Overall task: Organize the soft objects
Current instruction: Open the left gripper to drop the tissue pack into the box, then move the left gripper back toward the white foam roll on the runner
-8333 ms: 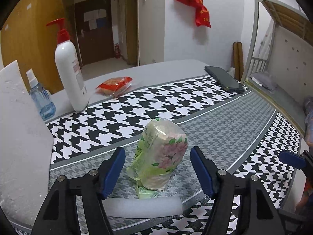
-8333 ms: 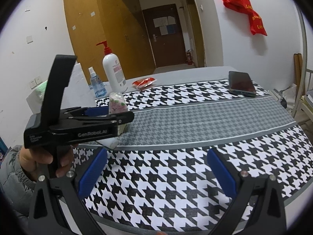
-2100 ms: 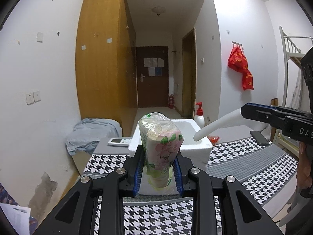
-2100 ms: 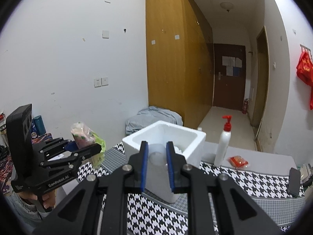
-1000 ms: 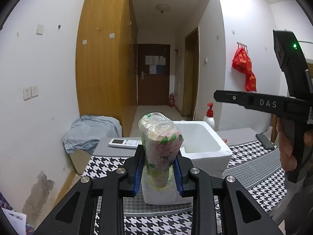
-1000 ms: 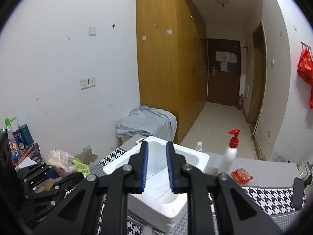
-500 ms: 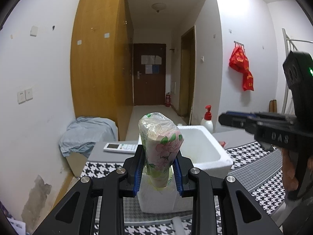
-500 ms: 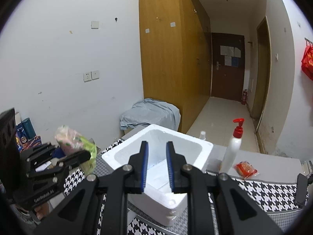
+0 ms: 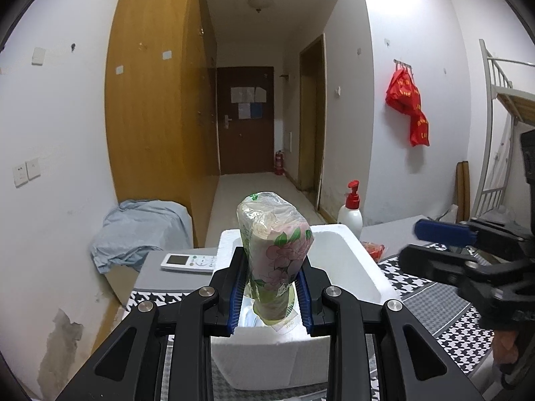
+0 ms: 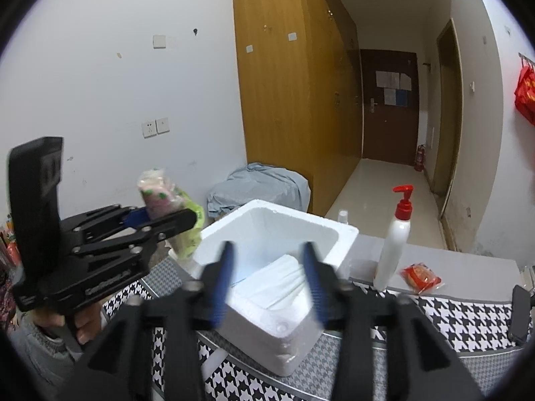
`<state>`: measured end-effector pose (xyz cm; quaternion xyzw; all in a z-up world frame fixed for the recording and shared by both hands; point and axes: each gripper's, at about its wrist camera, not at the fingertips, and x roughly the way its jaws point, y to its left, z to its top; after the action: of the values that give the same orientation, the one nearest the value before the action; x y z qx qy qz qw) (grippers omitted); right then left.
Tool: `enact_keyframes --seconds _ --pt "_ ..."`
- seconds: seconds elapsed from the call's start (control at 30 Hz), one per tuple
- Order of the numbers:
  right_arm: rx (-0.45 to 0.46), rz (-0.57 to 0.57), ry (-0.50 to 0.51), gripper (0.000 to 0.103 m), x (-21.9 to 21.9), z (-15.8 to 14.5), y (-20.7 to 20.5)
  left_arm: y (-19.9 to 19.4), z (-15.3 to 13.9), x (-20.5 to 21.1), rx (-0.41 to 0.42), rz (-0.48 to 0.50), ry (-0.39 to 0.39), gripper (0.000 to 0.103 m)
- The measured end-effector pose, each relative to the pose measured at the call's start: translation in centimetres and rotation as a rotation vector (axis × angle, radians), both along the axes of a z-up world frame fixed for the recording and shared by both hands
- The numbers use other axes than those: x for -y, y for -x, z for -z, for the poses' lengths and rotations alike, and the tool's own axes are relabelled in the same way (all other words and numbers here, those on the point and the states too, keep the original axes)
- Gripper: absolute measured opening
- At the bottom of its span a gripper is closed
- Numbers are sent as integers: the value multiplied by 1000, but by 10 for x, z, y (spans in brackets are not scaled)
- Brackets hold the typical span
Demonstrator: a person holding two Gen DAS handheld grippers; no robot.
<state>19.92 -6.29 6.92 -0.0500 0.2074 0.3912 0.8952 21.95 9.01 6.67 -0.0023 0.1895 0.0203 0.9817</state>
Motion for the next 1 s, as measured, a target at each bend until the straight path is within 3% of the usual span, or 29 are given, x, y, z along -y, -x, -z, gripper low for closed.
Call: enact_keyframes --seconds 0.43,0.5,0.57,0.7,0.8,1.0 --pt "-15 24 21 64 11 11 0 -28 5 -2 -44 34 -5 32" --pt "-13 27 21 64 13 12 1 -31 5 -1 -51 39 -13 38" --pt "-15 29 19 64 16 12 1 -34 4 0 -48 39 -23 56" --pt "-16 33 15 64 19 13 2 -32 3 1 -21 33 -39 75" --pt "-17 36 15 64 21 14 4 -27 2 3 -1 29 -52 96" --pt "-22 37 9 64 24 15 5 -12 3 0 9 -7 -57 102"
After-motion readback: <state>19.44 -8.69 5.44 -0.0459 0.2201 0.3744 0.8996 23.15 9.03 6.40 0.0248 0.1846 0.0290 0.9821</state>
